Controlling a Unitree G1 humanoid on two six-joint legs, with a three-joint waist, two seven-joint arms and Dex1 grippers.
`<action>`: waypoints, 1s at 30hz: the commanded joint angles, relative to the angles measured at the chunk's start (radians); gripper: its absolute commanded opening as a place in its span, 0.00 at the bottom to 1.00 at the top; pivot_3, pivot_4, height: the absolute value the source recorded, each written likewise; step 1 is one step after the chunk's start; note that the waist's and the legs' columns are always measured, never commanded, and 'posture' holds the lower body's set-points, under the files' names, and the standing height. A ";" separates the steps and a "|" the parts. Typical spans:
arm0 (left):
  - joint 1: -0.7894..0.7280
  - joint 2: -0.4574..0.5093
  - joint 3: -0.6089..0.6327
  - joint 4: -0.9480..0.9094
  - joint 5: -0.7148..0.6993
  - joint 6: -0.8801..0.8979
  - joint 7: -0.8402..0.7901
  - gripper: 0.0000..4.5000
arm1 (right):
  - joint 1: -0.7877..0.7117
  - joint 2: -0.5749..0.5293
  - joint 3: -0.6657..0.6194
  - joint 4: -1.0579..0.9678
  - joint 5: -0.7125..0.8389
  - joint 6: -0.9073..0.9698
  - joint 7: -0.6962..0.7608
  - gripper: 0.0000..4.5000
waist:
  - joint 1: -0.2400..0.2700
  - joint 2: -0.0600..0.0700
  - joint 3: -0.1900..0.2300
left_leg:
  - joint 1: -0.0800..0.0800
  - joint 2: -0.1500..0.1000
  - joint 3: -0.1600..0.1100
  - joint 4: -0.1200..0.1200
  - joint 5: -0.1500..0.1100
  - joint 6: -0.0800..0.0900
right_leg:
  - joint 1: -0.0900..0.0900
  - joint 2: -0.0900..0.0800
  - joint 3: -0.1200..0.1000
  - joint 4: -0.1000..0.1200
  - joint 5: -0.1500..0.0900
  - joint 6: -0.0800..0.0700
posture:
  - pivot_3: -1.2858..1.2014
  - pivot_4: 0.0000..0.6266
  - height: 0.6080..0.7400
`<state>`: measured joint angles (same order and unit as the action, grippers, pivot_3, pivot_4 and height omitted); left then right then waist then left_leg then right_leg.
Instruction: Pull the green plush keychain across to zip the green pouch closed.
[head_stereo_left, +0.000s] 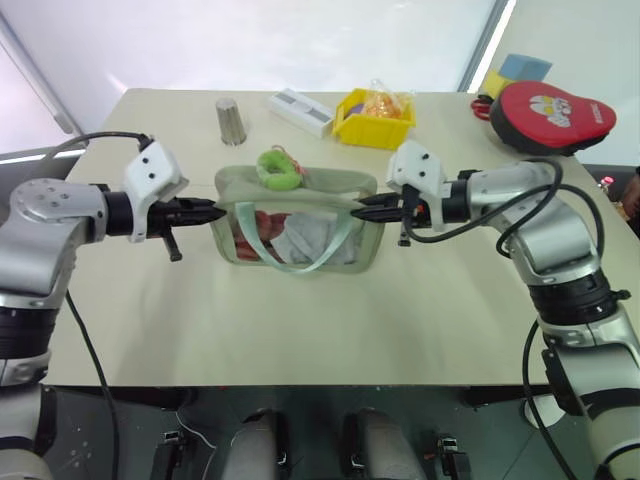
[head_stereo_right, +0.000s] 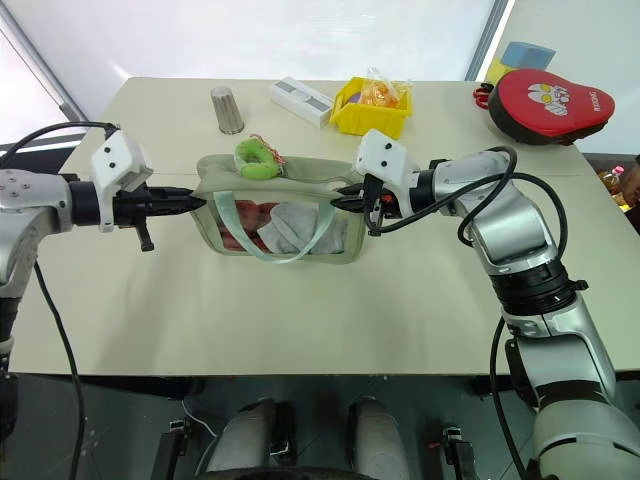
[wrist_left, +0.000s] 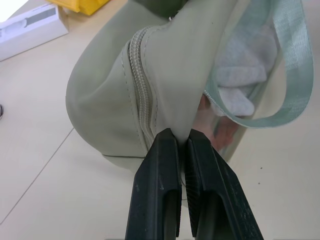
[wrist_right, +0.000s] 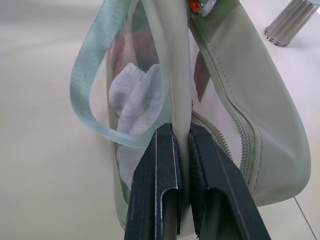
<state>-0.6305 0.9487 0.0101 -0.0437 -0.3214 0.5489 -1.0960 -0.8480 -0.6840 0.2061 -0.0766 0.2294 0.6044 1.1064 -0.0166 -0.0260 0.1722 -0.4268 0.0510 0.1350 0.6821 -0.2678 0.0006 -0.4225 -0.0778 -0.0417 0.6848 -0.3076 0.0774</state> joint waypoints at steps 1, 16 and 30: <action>-0.022 0.000 -0.005 0.012 0.019 -0.029 -0.003 0.00 | -0.029 -0.015 -0.024 -0.022 0.023 -0.006 0.025 0.24 | 0.000 0.000 0.000 | 0.000 0.000 0.000 0.000 0.000 0.000 | 0.000 0.000 0.000 0.000 0.000 0.000 | 0.52 0.24 1.00; -0.036 -0.015 -0.008 0.019 0.035 -0.047 -0.010 0.00 | -0.231 0.248 0.025 0.079 0.021 -0.031 -0.092 0.56 | 0.003 0.000 0.000 | 0.000 0.000 0.000 0.000 0.000 0.000 | 0.000 0.000 0.000 0.001 0.000 0.000 | 0.52 0.24 1.00; -0.026 -0.014 -0.002 -0.009 0.028 -0.034 -0.004 0.00 | -0.272 0.349 0.040 0.249 -0.029 -0.110 -0.131 0.45 | 0.002 0.000 0.000 | -0.001 -0.001 0.000 0.000 0.000 0.000 | 0.000 -0.001 0.000 0.001 0.000 0.000 | 0.52 0.24 1.00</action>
<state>-0.6526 0.9309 -0.0044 -0.0239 -0.2926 0.5166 -1.1059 -1.0925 -0.3412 0.2683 0.1875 0.1981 0.5119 0.9802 -0.0143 -0.0260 0.1722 -0.4277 0.0502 0.1348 0.6823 -0.2678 0.0007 -0.4228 -0.0786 -0.0420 0.6854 -0.3076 0.0774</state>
